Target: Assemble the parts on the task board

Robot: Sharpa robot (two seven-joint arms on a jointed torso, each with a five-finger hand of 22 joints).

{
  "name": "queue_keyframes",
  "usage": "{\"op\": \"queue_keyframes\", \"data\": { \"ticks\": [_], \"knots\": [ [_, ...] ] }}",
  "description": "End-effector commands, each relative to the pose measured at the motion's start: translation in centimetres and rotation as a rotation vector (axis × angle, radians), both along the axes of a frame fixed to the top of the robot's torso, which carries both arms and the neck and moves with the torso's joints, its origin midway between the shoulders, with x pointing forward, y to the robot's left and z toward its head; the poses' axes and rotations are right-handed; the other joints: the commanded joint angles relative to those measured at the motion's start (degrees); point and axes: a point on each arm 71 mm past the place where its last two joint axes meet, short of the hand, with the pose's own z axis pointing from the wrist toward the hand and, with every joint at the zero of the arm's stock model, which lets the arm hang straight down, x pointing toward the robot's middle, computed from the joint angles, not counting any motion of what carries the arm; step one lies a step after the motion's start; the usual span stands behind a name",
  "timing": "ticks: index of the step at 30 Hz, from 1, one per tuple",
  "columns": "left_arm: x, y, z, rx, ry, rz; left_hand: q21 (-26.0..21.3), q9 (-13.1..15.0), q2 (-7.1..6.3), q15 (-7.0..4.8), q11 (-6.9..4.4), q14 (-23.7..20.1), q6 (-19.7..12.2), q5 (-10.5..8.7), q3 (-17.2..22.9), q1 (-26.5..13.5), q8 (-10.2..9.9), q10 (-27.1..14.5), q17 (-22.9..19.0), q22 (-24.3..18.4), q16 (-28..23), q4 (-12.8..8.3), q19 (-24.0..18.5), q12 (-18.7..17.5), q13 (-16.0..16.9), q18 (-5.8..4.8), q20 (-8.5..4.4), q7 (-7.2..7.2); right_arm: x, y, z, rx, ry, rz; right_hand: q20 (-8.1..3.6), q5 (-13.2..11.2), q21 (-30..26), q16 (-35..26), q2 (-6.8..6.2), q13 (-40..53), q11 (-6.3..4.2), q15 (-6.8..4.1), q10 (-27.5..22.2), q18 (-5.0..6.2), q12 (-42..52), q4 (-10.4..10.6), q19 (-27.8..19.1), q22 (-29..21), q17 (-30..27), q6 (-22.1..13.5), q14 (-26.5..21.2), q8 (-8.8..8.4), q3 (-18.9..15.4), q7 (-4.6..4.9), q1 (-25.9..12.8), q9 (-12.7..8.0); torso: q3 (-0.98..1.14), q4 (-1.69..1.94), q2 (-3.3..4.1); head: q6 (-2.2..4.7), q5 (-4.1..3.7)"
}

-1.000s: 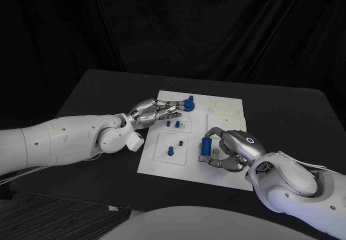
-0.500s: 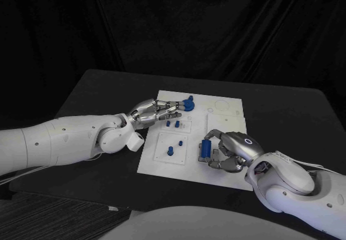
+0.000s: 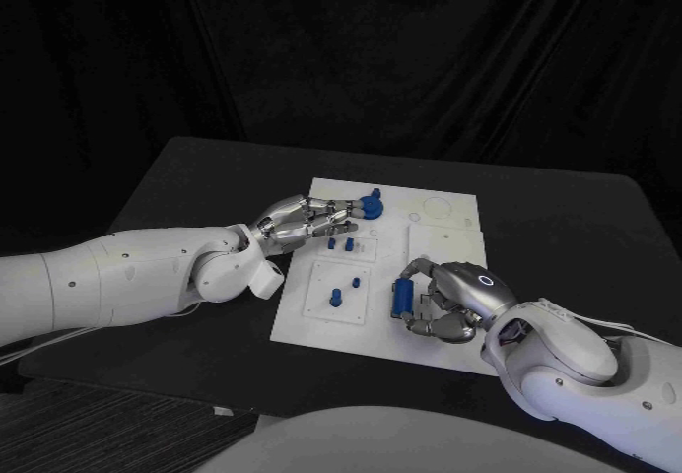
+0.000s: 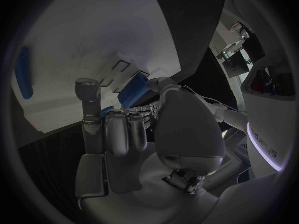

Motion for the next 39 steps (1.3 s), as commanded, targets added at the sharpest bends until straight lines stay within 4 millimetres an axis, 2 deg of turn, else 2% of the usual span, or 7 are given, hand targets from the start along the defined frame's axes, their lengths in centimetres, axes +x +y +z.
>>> {"op": "queue_keyframes", "data": {
  "ticks": [1, 28, 30, 33, 35, 37, 39],
  "knots": [
    [-0.08, -0.15, 0.04, -0.018, 0.001, -0.011, 0.5, 0.7, -0.18, 0.34, 0.69, 0.5, 0.2, 1.11, 3.8, 0.8, 1.1, -0.2, 0.7, 1.0, 1.2, -0.5, 0.5, 1.2, 0.5, -2.41, 0.02, 0.29, -0.17, 0.14, -0.12, -0.008, 0.015, -0.006, 0.20, 1.8, 0.6, 0.2, 2.61, 15.2, 0.47, -0.05, 6.3, 2.29, 0.7, 0.4, 0.1, 5.6, 8.6, 8.8, 4.5, 2.33, 5.8, -0.85, -1.6, 3.6, 0.01, 0.01, 0.02, 0.01, -0.01],
    [-0.12, -0.18, -0.02, -0.015, 0.008, -0.015, 0.5, 0.7, -0.23, 0.38, 0.76, 0.6, 0.1, 1.11, 4.0, 0.7, 1.1, -0.1, 0.8, 1.0, 1.3, -0.5, 0.6, 1.3, 0.5, -2.49, 0.02, 0.33, -0.05, -0.12, -0.77, -0.067, 0.055, -0.034, 0.68, -1.6, -1.2, 0.3, 2.51, 15.2, 1.07, 0.45, 6.3, 2.56, 0.7, -0.3, -0.5, 5.2, 8.7, 7.4, 4.5, -4.37, 6.4, -0.04, -1.1, 0.8, 0.00, 0.04, -0.03, 0.01, 0.10],
    [-0.12, -0.18, -0.03, -0.015, 0.008, -0.016, 0.5, 0.7, -0.23, 0.38, 0.76, 0.6, 0.1, 1.11, 4.0, 0.7, 1.1, -0.1, 0.8, 1.0, 1.3, -0.5, 0.6, 1.3, 0.5, -2.49, 0.02, 0.33, -0.04, -0.13, -0.80, -0.069, 0.057, -0.035, 0.79, -6.3, -1.4, 0.2, 2.62, 15.2, 1.18, 0.55, 6.3, 2.58, 0.7, -0.4, -0.6, 5.2, 8.5, 6.5, 4.5, -6.12, 5.8, 0.23, -0.9, -0.1, 0.00, 0.00, -0.02, 0.01, 0.14],
    [-0.12, -0.20, -0.04, -0.015, 0.009, -0.016, 0.5, 0.7, -0.23, 0.38, 0.76, 0.6, 0.1, 1.11, 4.0, 0.7, 1.1, -0.1, 0.8, 1.0, 1.3, -0.5, 0.6, 1.3, 0.5, -2.49, 0.02, 0.33, -0.05, -0.12, -0.82, -0.072, 0.058, -0.034, 0.87, -16.3, -1.6, 0.2, 2.72, 15.2, 1.16, 0.58, 6.3, 2.63, 0.7, -0.5, -0.7, 5.1, 8.4, 4.6, 4.4, -8.49, 4.1, 0.60, -0.9, -0.6, 0.01, 0.01, -0.01, 0.01, 0.13],
    [-0.12, -0.21, -0.05, -0.015, 0.009, -0.017, 0.5, 0.7, -0.23, 0.38, 0.76, 0.6, 0.1, 1.11, 4.0, 0.7, 1.1, -0.1, 0.8, 1.0, 1.3, -0.5, 0.6, 1.3, 0.5, -2.49, 0.02, 0.33, -0.06, -0.10, -0.84, -0.074, 0.060, -0.033, 0.88, -20.4, -1.7, 0.1, 2.83, 15.2, 1.11, 0.55, 6.3, 2.66, 0.7, -0.6, -0.8, 5.1, 8.4, 3.7, 4.4, -9.43, 2.9, 0.70, -0.6, -0.6, 0.02, -0.01, 0.00, 0.01, 0.13],
    [-0.12, -0.21, -0.05, -0.015, 0.009, -0.017, 0.5, 0.7, -0.23, 0.38, 0.76, 0.6, 0.1, 1.11, 4.0, 0.7, 1.1, -0.1, 0.8, 1.0, 1.3, -0.5, 0.6, 1.3, 0.5, -2.49, 0.02, 0.33, -0.07, -0.08, -0.86, -0.077, 0.062, -0.031, 0.79, -30.5, -1.8, 0.3, 2.69, 15.2, 0.81, 0.31, 6.3, 2.64, 0.7, -0.1, -0.7, 5.1, 8.7, 1.1, 4.5, -11.28, -1.4, 0.64, 0.4, -0.5, 0.03, -0.02, 0.01, 0.01, 0.13],
    [-0.13, -0.20, -0.06, -0.015, 0.009, -0.017, 0.5, 0.7, -0.23, 0.38, 0.76, 0.6, 0.1, 1.11, 4.0, 0.7, 1.1, -0.1, 0.8, 1.0, 1.3, -0.5, 0.6, 1.3, 0.5, -2.49, 0.02, 0.33, -0.07, -0.08, -0.86, -0.077, 0.061, -0.030, 0.69, -35.3, -1.9, 0.4, 1.68, 14.7, 0.79, 0.26, 6.0, 2.70, 0.3, 0.7, -0.7, 5.0, 8.8, -0.6, 4.5, -12.29, -6.2, 0.46, 1.7, -0.6, 0.04, -0.01, 0.00, 0.01, 0.15]
  ]
}}
